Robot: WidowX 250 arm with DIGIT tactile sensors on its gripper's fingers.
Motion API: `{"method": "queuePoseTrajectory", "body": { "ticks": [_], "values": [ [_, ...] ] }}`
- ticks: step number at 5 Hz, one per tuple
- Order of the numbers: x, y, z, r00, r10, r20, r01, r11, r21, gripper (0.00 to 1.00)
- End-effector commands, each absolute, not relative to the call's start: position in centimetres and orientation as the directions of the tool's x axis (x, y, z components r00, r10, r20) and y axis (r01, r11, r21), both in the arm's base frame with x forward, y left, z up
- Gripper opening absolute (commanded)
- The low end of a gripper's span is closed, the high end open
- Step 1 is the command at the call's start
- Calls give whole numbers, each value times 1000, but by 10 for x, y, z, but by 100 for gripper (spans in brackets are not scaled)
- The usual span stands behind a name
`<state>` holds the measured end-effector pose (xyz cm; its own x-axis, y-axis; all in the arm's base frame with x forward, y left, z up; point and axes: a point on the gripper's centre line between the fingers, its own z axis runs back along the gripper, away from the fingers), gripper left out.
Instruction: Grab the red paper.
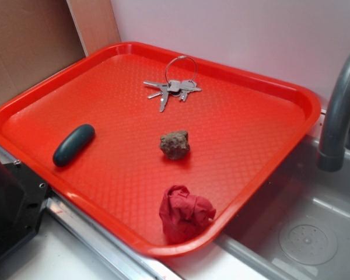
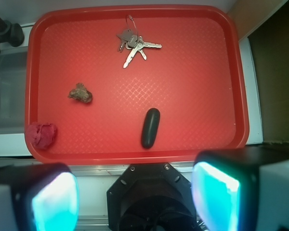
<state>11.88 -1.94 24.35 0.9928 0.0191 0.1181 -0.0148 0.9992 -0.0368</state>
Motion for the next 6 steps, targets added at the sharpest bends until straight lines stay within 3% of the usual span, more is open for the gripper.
{"method": "queuePoseTrajectory", "body": {
  "ticks": [1, 2, 3, 4, 5, 6],
  "values": [
    [119, -19, 244, 993, 19, 118, -15, 999, -37, 100],
    [139, -62, 193, 988, 150, -26, -153, 971, -186, 100],
    [144, -98, 153, 972, 219, -81, -232, 945, -230, 100],
    [148, -138, 111, 954, 229, -194, -277, 921, -275, 100],
    [148, -167, 80, 958, 160, -238, -232, 921, -312, 100],
    [148, -167, 80, 958, 160, -238, -232, 921, -312, 100]
  ]
}}
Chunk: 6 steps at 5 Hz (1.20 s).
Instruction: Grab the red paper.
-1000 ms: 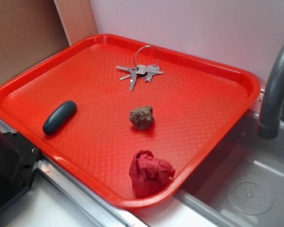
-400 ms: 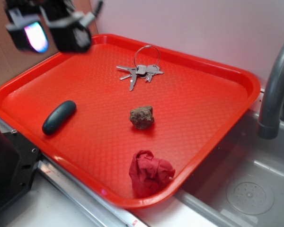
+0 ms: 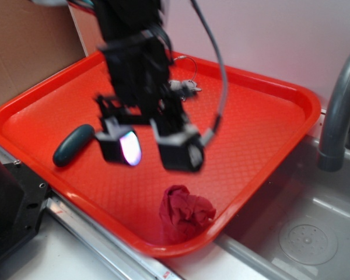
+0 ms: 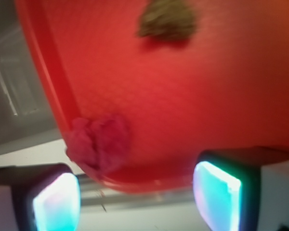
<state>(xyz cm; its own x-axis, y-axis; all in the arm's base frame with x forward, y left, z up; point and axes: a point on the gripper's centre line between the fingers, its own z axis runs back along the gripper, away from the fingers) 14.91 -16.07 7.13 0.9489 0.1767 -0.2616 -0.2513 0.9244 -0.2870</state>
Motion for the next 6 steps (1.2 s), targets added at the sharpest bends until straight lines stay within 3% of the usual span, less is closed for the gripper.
{"method": "queuePoseTrajectory", "body": {
  "ticks": [1, 2, 3, 4, 5, 6],
  "values": [
    [148, -167, 80, 958, 160, -238, -232, 921, -312, 100],
    [148, -167, 80, 958, 160, -238, -232, 921, -312, 100],
    [149, -180, 61, 963, 125, -239, -205, 914, -351, 100],
    [148, -194, 36, 961, 116, -250, -202, 915, -350, 100],
    [147, -197, 26, 952, 100, -289, -189, 935, -301, 7],
    [151, -195, 29, 957, 83, -279, -164, 946, -281, 0]
  ]
}}
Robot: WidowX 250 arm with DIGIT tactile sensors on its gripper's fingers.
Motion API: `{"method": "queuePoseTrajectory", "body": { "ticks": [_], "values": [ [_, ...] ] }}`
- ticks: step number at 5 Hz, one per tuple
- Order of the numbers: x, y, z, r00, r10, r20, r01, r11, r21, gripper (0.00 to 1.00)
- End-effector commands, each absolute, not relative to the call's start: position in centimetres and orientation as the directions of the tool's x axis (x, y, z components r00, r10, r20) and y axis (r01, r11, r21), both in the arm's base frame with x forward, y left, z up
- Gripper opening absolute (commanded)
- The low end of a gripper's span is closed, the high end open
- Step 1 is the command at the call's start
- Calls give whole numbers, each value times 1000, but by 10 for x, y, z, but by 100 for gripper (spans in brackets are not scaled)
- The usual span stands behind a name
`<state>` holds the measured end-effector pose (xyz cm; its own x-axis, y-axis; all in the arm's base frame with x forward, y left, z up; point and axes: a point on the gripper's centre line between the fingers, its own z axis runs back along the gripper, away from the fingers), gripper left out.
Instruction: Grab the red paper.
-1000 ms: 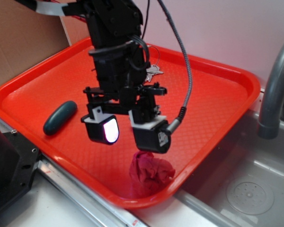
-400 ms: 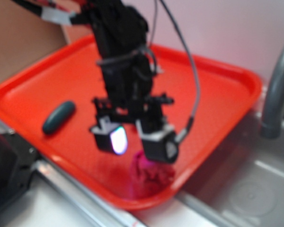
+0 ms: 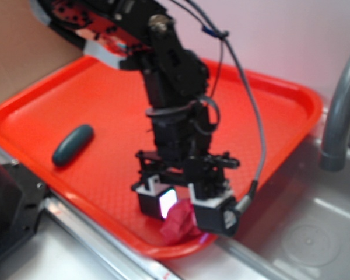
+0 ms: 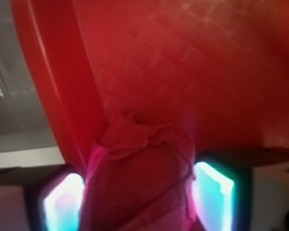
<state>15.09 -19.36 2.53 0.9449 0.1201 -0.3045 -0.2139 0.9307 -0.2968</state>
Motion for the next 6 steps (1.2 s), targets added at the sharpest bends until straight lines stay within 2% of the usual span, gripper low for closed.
{"method": "queuePoseTrajectory", "body": {
  "ticks": [1, 2, 3, 4, 5, 6],
  "values": [
    [157, -175, 61, 976, 9, -218, -60, 972, -228, 0],
    [161, -135, 113, 994, -26, -105, 13, 992, -123, 0],
    [163, -98, 169, 998, 45, 35, -47, 997, 69, 0],
    [159, -52, 220, 985, 119, 122, -133, 984, 118, 0],
    [160, -31, 230, 974, 130, 184, -160, 974, 161, 0],
    [163, -34, 217, 977, 106, 184, -135, 979, 153, 0]
  ]
}}
